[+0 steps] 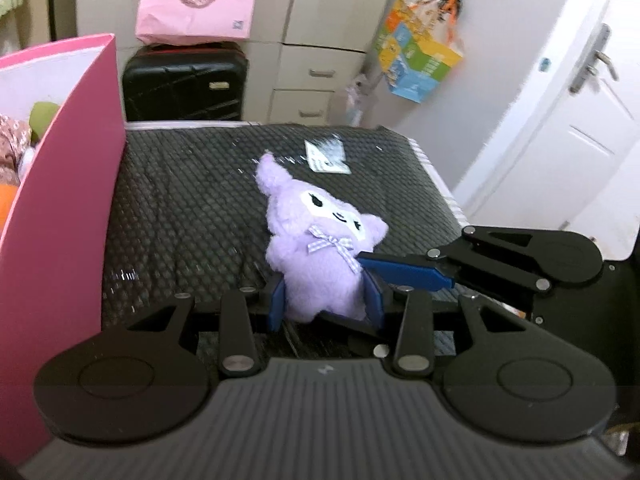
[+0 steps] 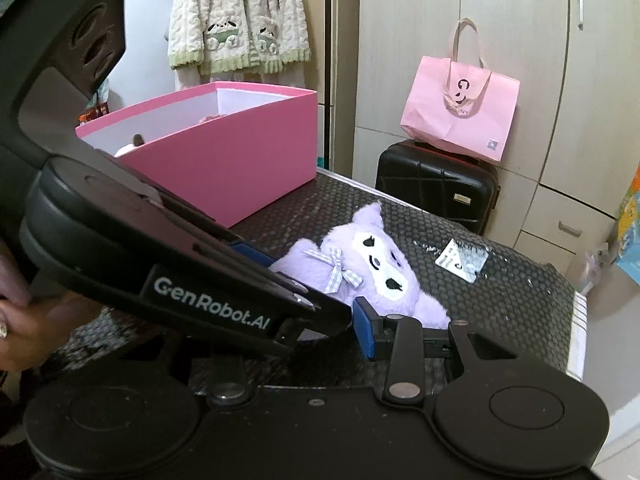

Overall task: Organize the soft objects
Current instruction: 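Close the left tool on the purple plush while the right tool grasps it too, then lift the purple plush with both tools and carry it toward the box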

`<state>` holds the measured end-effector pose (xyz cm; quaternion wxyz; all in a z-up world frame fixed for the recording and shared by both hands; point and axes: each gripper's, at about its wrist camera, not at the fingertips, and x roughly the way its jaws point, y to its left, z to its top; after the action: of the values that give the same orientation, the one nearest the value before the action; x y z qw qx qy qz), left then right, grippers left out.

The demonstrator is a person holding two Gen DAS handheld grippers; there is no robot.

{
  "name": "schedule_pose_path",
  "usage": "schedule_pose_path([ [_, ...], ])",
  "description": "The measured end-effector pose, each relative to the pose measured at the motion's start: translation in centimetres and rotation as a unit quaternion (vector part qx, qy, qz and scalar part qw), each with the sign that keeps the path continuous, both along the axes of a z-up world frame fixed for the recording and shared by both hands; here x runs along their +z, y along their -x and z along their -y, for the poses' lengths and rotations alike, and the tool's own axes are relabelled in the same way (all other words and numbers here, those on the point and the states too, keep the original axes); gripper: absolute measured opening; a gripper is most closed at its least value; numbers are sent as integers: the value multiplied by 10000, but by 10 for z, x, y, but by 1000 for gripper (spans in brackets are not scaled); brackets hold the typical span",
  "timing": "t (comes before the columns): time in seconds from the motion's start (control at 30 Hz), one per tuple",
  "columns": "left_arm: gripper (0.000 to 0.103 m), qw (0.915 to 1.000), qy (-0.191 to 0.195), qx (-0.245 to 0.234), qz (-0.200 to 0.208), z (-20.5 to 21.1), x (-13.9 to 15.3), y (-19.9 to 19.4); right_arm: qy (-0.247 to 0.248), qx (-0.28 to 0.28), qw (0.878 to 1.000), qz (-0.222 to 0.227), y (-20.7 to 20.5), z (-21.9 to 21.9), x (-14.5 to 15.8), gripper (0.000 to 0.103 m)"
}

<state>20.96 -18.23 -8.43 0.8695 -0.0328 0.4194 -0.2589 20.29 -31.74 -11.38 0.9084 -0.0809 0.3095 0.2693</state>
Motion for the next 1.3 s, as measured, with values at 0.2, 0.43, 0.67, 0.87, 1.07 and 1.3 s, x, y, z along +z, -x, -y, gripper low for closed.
schedule_pose_path([
  [0.2,38,9989,233,-296,-294,-13,1,22,54,-53,9999,-104,31,-3,7,44],
  [0.43,38,9950,558,-510,-646,-22,-1,39,123,-124,9997,-141,58,-3,5,44],
  [0.67,38,9926,632,-691,-768,-30,-2,53,-119,-143,9992,-361,69,1,2,44],
  [0.87,44,9958,467,-663,-434,-34,1,61,-194,-291,9985,-429,75,7,-5,45],
  [1.07,54,9973,583,-398,-191,-40,-6,46,-358,-456,9970,-519,71,22,-8,45],
  [1.3,60,9966,754,-221,-231,-41,-13,37,-375,-282,9976,-503,75,20,-13,68],
])
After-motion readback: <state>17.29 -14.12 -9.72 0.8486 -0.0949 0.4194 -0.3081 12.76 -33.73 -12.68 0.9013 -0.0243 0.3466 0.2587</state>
